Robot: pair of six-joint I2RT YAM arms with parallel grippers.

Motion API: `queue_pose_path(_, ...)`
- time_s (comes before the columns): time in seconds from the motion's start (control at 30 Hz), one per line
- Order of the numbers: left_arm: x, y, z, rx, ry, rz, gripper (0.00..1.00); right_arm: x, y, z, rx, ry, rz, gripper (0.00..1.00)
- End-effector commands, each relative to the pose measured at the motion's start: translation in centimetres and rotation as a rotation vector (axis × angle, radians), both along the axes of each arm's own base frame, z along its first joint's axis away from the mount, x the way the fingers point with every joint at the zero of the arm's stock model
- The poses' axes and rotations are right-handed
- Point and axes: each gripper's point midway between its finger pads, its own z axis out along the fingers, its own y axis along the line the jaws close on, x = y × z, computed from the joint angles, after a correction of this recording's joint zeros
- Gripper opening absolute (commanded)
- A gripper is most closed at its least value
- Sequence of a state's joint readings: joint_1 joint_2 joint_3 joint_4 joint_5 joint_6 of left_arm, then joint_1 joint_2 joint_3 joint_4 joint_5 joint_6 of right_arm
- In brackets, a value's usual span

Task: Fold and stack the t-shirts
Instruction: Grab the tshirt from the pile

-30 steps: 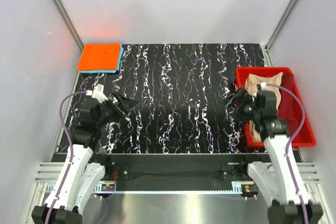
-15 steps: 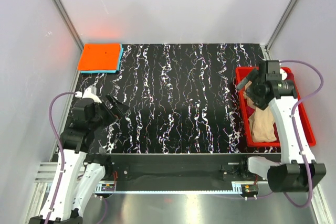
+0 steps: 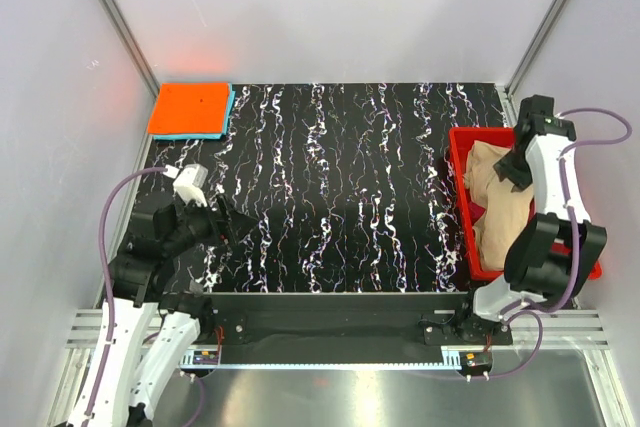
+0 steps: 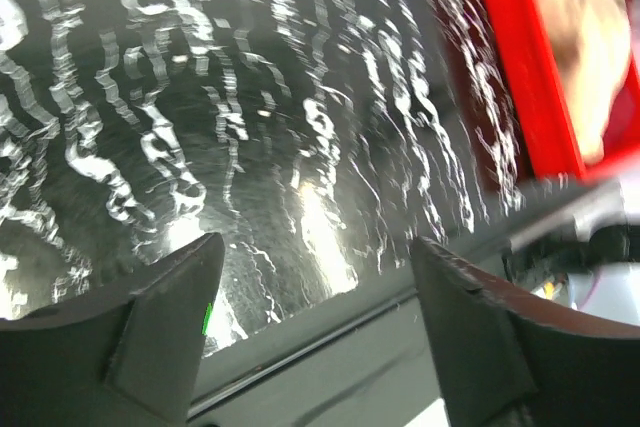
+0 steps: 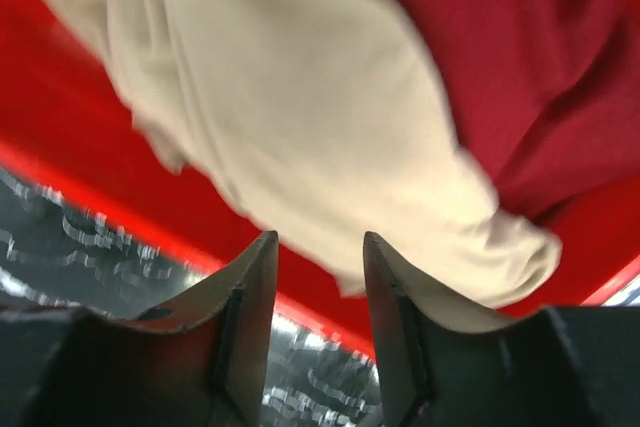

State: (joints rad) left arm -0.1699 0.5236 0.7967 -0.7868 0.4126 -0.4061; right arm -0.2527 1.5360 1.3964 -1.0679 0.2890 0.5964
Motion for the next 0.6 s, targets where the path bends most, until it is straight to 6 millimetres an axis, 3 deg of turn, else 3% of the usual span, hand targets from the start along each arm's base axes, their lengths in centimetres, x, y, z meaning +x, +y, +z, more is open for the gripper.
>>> queue_pose_path(0.0, -0.8, -2.1, 3.1, -0.003, -0.153, -0.197, 0.74, 2.0, -4.4, 3.3, -0.185, -0.046, 0.014, 0.47)
queue_pose_path(0.13, -0.5, -1.8, 2.8, 0.008, -0.14, -0.176, 0.75, 4.9, -7.5, 4.9, -0.296, -0.07, 0.081, 0.47)
queue_pose_path(0.2, -0.5, -1.8, 2.9, 0.013, -0.143, -0.177, 0.8, 7.1, -8.5, 4.5, -0.321, -0.081, 0.098, 0.46)
queue_pose_path(0.33, -0.2, -1.7, 2.8, 0.028, -0.135, -0.168, 0.89, 9.8, -9.6, 2.3, -0.325, -0.056, 0.127, 0.46)
queue_pose_path(0.53, -0.1, -1.7, 2.5, 0.026, -0.116, -0.162, 0.92, 11.8, -10.4, -0.2, -0.307, -0.033, 0.147, 0.45)
queue_pose_path(0.57, -0.1, -1.6, 2.4, 0.034, -0.112, -0.161, 0.92, 12.2, -10.5, 0.0, -0.303, -0.047, 0.141, 0.37)
